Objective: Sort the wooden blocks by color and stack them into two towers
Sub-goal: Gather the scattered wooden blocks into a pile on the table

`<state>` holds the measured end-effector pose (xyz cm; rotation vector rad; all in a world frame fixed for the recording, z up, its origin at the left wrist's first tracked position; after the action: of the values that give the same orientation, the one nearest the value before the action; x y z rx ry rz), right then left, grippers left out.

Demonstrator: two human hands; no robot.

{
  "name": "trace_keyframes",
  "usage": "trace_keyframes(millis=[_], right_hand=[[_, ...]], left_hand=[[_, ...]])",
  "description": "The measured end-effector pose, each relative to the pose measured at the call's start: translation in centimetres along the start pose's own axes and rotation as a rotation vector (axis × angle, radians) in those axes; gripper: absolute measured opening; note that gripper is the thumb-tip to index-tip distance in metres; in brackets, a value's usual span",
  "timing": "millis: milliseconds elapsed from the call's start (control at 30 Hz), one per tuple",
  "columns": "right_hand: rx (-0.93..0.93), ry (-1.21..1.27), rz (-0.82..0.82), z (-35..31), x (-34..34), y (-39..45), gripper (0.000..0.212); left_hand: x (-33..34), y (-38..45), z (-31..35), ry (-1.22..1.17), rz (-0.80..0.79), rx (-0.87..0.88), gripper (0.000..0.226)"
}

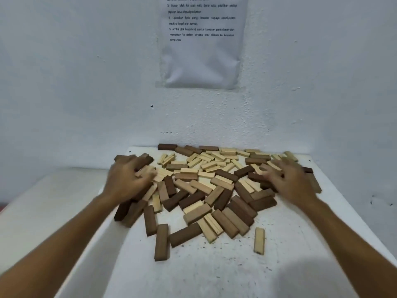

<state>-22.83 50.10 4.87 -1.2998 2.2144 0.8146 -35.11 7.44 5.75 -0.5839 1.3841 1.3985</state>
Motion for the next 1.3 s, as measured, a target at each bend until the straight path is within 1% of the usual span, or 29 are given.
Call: trace_keyframes(millis=[33,67,133,167,233,300,433,500,533,567,600,633,667,700,733,767,800,833,867,900,933,1000,1033,1067,1100,1167,1233,1300], right_hand=[[0.071,-0.116,0.014,2.4,-0.9,1.7,0.070],[0.161,-0.219,0.001,4.9,-1.3,3.1,0.073],[0.329,-0.311,-0.068,8.8,-0.8,4.6,0.068],[0.356,-0.305,-0.103,9.7,0.2,5.0,0.065],[0.313,-0.312,-0.133,8.8,2.0,5.4,0.064],[0.245,-0.293,-0.110,6.9,3.3,5.8,0.066],[0.158,-0.224,-0.056,4.6,4.5,5.2,0.071],[0.132,-0.123,-0.025,3.7,4.5,4.4,0.071],[0.116,-0.048,-0.005,3.3,4.5,4.1,0.067],[0.094,0.043,0.012,2.6,4.4,3.7,0.057],[0.075,0.150,0.023,2.0,4.4,3.3,0.042],[0.057,0.256,0.018,1.4,4.5,2.9,0.028],[0.036,0.354,-0.002,0.7,4.7,2.5,0.018],[0.010,0.449,-0.031,-0.2,4.8,2.0,0.015],[-0.032,0.527,-0.062,-1.3,4.9,1.5,0.019],[-0.083,0.579,-0.086,-2.5,4.7,0.9,0.025],[-0.130,0.598,-0.100,-3.7,4.4,0.1,0.029],[-0.164,0.579,-0.107,-4.5,4.0,-0.7,0.031],[-0.172,0.529,-0.119,-4.8,3.6,-1.6,0.030],[-0.150,0.444,-0.154,-4.8,3.3,-2.9,0.035],[-0.126,0.326,-0.227,-4.5,3.2,-4.5,0.054],[-0.097,0.010,-0.470,-2.8,3.8,-8.7,0.101],[-0.096,-0.155,-0.579,-1.8,4.1,-11.0,0.114],[-0.119,-0.285,-0.649,-1.1,4.6,-12.9,0.119],[-0.156,-0.385,-0.686,-0.8,5.2,-14.2,0.121],[-0.197,-0.484,-0.720,-1.0,6.8,-15.3,0.120],[-0.206,-0.481,-0.683,-1.4,8.1,-14.6,0.115],[-0.235,-0.465,-0.633,-2.2,8.9,-13.7,0.112]], left_hand=[[0.9,1.1,-2.3,0.083,-0.057,-0.075,0.084],[2.2,1.9,-4.2,0.154,-0.153,-0.151,0.087],[5.2,2.2,-6.2,0.218,-0.364,-0.237,0.098],[6.5,2.4,-6.1,0.229,-0.429,-0.235,0.106],[7.6,2.7,-4.0,0.249,-0.449,-0.177,0.113],[8.5,2.8,-1.1,0.233,-0.431,-0.100,0.110],[9.7,2.2,3.5,0.140,-0.469,0.000,0.107],[9.5,2.0,4.9,0.053,-0.461,0.025,0.101],[9.1,2.0,5.2,-0.024,-0.438,0.014,0.097],[8.2,1.8,5.5,-0.136,-0.411,-0.005,0.091],[7.4,1.8,5.7,-0.271,-0.386,-0.033,0.081],[6.6,1.6,5.8,-0.421,-0.355,-0.067,0.067],[5.9,1.5,5.6,-0.580,-0.318,-0.107,0.052],[5.0,1.4,5.4,-0.716,-0.273,-0.145,0.038],[4.1,1.3,5.2,-0.806,-0.227,-0.173,0.031],[3.5,1.1,5.0,-0.846,-0.196,-0.182,0.029],[2.9,0.7,4.9,-0.843,-0.182,-0.175,0.031],[2.2,0.1,4.8,-0.790,-0.173,-0.152,0.037],[1.6,-0.7,4.3,-0.693,-0.168,-0.115,0.045],[0.8,-1.8,3.7,-0.574,-0.174,-0.053,0.055],[0.1,-3.3,2.9,-0.452,-0.195,0.026,0.065],[-0.5,-7.0,1.1,-0.247,-0.270,0.225,0.083],[-0.4,-9.2,0.3,-0.161,-0.323,0.299,0.096],[0.1,-11.2,-0.2,-0.083,-0.374,0.352,0.110],[0.7,-12.7,-0.1,-0.008,-0.403,0.404,0.119],[1.6,-14.0,1.6,0.092,-0.409,0.460,0.125],[2.7,-13.5,3.5,0.107,-0.436,0.424,0.125],[3.0,-12.4,4.7,0.063,-0.433,0.372,0.127]])
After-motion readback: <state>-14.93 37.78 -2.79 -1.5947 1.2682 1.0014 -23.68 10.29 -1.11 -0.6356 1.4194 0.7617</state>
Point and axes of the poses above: each hand's wrist, its own y-axis towards the middle knuckle, its own x-axis out of the palm, z = x × y, the point moved 10 cm from there along y, towards the middle knuckle, and after that the axes turned 13 degrees about y, right-handed, at the moved point
